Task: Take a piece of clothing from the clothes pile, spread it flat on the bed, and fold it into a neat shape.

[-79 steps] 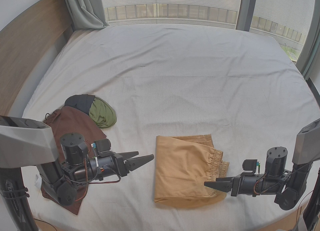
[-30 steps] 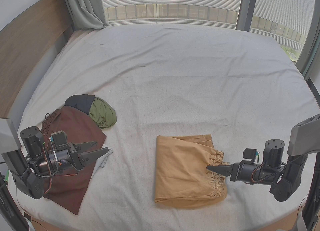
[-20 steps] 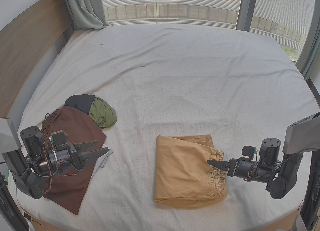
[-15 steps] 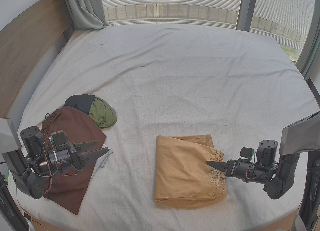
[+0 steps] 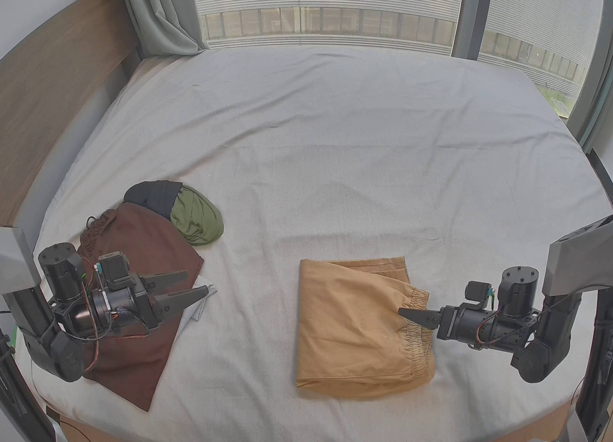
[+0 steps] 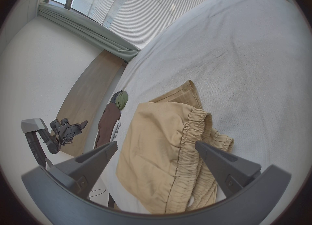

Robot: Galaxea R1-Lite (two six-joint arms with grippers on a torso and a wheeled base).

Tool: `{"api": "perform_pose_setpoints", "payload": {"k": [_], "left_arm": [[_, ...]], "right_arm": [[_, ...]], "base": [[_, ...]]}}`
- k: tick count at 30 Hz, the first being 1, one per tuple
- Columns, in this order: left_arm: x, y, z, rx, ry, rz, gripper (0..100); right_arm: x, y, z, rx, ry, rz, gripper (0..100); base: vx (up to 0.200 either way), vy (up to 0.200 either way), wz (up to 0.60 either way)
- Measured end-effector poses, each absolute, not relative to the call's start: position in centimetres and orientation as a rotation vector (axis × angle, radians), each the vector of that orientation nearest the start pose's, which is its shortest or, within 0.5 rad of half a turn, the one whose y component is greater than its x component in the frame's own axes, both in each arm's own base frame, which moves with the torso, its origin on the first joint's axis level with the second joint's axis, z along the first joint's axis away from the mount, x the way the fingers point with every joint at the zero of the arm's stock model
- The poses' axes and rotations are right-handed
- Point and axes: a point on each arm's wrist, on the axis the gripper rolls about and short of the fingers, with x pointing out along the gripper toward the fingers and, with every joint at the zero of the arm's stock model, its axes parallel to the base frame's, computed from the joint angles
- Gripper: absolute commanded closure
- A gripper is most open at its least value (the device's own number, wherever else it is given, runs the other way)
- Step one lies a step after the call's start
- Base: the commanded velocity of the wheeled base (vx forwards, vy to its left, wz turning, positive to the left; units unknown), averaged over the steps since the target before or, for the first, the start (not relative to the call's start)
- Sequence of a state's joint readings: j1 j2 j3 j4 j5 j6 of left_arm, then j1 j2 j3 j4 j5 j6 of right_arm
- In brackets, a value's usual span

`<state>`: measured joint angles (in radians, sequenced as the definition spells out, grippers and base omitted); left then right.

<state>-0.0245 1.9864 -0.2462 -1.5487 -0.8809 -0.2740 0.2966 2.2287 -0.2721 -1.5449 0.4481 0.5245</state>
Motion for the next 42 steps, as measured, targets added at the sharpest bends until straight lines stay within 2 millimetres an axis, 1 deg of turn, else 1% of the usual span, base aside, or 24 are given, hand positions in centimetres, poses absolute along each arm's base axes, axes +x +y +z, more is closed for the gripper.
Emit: {"api": "perform_pose_setpoints", "payload": {"k": [4,8,12,15,24,31,37,42], "left_arm": [[25.5,-2.4,7.0,-0.277,0.286,-0.916,0],[25.2,-2.4,6.8,-0.246,0.279,-0.926,0],[25.0,-2.4,6.6,-0.225,0.278,-0.942,0],[24.8,-2.4,6.4,-0.208,0.277,-0.965,0],[24.6,-2.1,6.1,-0.185,0.275,-0.968,0],[24.6,-2.1,6.0,-0.185,0.278,-0.969,0],[24.7,-2.1,5.9,-0.185,0.279,-0.969,0],[24.7,-2.1,5.9,-0.185,0.28,-0.969,0]], "right_arm": [[25.0,8.8,1.0,0.472,0.617,0.64,0],[23.9,8.3,1.0,0.352,0.611,0.704,0],[22.6,7.4,0.2,0.264,0.642,0.732,0],[21.9,6.8,-0.7,0.234,0.685,0.728,0],[21.6,6.3,-2.8,0.246,0.785,0.699,0],[22.2,6.4,-4.3,0.27,0.825,0.682,0],[22.9,6.8,-5.1,0.35,0.856,0.655,0],[23.2,7.7,-5.3,0.409,0.877,0.657,0]], "base": [[0.0,0.0,0.0],[0.0,0.0,0.0],[0.0,0.0,0.0],[0.0,0.0,0.0],[0.0,0.0,0.0],[0.0,0.0,0.0],[0.0,0.0,0.0],[0.0,0.0,0.0]]}}
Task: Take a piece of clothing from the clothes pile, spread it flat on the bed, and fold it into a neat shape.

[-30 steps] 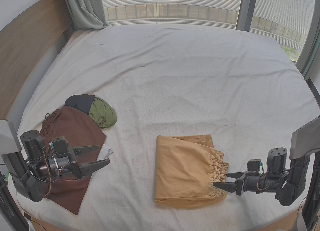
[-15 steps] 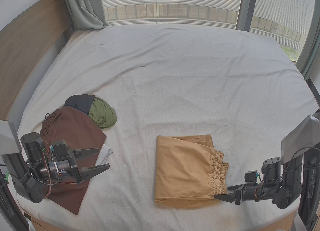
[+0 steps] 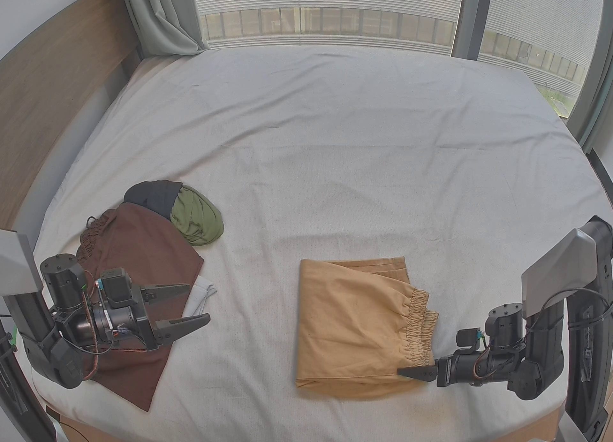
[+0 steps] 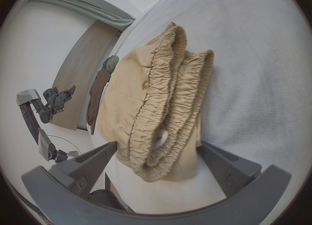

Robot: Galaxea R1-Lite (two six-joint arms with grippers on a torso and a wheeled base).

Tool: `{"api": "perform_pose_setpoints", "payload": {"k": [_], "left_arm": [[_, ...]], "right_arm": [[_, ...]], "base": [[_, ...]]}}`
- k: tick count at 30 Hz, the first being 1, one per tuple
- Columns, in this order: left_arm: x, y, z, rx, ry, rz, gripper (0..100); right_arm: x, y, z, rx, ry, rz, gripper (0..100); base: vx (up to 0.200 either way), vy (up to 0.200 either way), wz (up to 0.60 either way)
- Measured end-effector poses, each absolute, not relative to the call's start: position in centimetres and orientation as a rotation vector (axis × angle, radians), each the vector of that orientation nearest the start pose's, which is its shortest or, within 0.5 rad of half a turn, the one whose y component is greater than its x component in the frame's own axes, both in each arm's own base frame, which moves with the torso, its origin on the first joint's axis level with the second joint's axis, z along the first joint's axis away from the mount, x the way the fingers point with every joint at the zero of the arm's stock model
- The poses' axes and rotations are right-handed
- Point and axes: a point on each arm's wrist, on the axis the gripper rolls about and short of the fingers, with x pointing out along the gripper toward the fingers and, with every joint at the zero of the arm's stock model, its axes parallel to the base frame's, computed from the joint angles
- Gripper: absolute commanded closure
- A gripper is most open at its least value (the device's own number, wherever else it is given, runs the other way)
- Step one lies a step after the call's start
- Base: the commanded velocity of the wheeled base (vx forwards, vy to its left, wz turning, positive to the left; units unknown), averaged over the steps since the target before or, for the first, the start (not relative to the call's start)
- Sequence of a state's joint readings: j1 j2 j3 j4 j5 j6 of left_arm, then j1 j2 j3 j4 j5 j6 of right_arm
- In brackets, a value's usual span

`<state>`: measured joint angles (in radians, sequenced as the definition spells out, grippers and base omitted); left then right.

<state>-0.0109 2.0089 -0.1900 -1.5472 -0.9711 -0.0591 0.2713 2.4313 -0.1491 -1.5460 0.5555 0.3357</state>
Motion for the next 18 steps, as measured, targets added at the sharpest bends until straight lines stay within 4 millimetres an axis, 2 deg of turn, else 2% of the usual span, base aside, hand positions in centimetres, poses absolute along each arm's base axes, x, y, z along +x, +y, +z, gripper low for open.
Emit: {"api": "perform_pose_setpoints", "payload": {"k": [8,9,18], "left_arm": [[24.65,-2.12,5.84,-0.186,0.282,-0.968,0],[24.65,-2.11,5.84,-0.186,0.282,-0.968,0],[24.64,-2.13,5.71,-0.188,0.287,-0.968,0]], "right_arm": [[23.38,8.53,-5.23,0.405,0.872,0.686,0],[23.42,8.54,-5.23,0.405,0.87,0.687,100],[23.53,8.63,-5.2,0.404,0.865,0.692,100]], "base": [[0.0,0.0,0.0],[0.0,0.0,0.0],[0.0,0.0,0.0]]}}
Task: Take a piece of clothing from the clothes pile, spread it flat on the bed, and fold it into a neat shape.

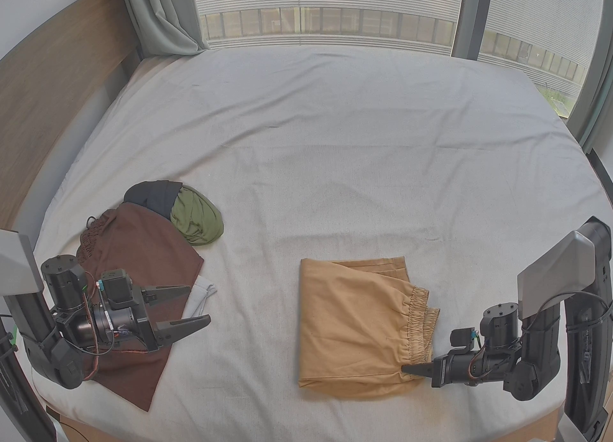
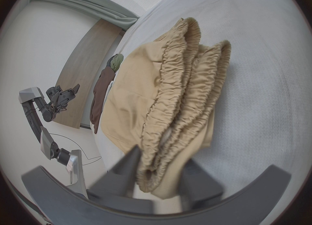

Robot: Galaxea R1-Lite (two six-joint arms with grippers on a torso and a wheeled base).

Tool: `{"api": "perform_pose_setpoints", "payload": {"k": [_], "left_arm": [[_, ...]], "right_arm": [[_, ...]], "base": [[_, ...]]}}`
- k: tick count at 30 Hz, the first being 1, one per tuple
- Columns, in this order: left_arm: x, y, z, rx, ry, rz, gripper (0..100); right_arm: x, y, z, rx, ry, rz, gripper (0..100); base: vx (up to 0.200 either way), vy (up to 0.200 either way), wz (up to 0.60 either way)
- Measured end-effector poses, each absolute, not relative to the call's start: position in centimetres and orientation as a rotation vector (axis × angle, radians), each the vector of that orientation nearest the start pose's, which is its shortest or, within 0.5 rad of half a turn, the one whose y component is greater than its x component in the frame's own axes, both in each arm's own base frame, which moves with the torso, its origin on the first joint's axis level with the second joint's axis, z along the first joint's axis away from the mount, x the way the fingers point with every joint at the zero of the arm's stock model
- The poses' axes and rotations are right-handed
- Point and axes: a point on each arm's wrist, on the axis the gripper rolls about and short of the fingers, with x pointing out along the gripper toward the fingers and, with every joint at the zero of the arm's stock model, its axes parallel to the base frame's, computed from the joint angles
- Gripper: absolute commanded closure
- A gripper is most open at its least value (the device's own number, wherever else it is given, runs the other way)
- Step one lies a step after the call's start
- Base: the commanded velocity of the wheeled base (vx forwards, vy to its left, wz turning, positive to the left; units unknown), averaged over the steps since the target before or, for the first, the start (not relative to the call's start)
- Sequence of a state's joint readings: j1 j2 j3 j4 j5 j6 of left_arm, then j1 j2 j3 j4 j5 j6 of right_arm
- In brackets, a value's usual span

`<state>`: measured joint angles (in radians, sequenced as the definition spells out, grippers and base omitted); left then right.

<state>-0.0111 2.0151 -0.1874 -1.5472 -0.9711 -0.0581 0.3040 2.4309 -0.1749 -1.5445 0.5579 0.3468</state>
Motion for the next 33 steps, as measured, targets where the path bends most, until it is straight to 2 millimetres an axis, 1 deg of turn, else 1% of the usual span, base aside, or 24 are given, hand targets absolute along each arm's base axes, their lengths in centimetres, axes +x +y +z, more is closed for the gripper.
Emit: {"api": "perform_pose_setpoints", "payload": {"k": [7,12,16,22,26,33], "left_arm": [[24.7,-2.1,5.7,-0.182,0.285,-0.968,0],[24.7,-2.1,5.7,-0.153,0.268,-0.973,0],[24.7,-2.1,5.8,-0.128,0.25,-0.976,0],[24.6,-2.1,6.1,-0.065,0.209,-0.982,0],[24.5,-2.2,6.1,-0.041,0.198,-0.986,0],[24.4,-2.2,6.1,-0.038,0.199,-0.989,0]], "right_arm": [[23.5,8.6,-5.1,0.403,0.862,0.692,100],[23.5,8.7,-4.5,0.4,0.84,0.701,100],[23.5,8.9,-3.1,0.393,0.793,0.723,100],[23.3,9.1,0.0,0.38,0.686,0.761,100],[23.1,9.2,1.1,0.375,0.644,0.774,100],[23.0,9.2,2.2,0.37,0.601,0.789,100]], "base": [[0.0,0.0,0.0],[0.0,0.0,0.0],[0.0,0.0,0.0],[0.0,0.0,0.0],[0.0,0.0,0.0],[0.0,0.0,0.0]]}}
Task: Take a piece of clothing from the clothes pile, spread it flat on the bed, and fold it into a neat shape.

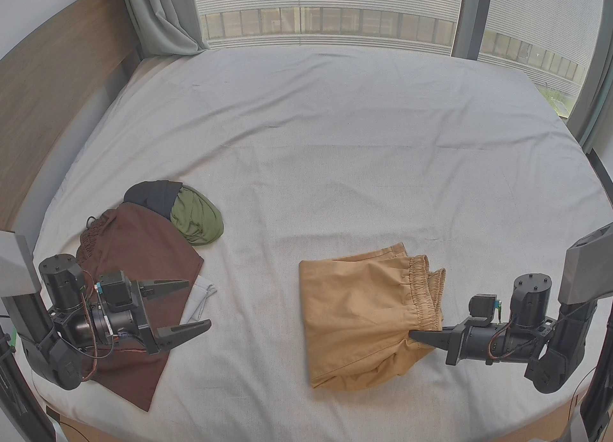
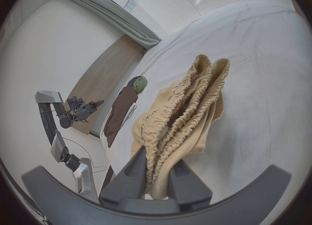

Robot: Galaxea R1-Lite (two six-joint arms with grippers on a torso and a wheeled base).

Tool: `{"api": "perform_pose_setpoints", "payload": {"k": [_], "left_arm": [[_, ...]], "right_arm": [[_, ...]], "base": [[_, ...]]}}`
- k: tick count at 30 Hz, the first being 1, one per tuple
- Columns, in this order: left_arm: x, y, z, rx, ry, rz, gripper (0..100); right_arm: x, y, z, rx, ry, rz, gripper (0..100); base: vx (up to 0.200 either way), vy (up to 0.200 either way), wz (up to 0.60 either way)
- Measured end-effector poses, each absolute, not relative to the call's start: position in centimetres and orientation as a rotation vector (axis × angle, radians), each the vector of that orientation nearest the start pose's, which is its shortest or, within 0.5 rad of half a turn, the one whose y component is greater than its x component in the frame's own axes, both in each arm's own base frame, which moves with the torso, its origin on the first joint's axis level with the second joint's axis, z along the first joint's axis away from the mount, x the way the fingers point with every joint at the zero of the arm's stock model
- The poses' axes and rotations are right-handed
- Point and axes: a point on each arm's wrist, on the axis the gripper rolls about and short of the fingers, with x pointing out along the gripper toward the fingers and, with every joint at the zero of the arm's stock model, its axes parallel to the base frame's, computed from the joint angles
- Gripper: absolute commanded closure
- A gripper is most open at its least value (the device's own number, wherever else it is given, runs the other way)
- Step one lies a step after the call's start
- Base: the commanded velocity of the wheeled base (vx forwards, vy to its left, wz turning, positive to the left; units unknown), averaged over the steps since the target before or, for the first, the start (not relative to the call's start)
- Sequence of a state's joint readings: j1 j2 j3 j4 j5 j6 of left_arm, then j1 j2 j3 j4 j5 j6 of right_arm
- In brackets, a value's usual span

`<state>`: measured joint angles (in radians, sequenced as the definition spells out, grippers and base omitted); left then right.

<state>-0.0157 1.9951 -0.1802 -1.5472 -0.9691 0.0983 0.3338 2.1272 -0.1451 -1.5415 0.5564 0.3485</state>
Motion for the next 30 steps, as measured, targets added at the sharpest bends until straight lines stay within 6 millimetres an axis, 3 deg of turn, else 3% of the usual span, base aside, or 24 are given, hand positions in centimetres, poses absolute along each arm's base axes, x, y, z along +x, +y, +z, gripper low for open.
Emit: {"api": "perform_pose_setpoints", "payload": {"k": [30], "left_arm": [[23.9,-2.1,6.3,-0.02,0.188,-0.992,0]], "right_arm": [[21.6,10.5,5.8,0.393,0.497,0.877,100]], "base": [[0.0,0.0,0.0]]}}
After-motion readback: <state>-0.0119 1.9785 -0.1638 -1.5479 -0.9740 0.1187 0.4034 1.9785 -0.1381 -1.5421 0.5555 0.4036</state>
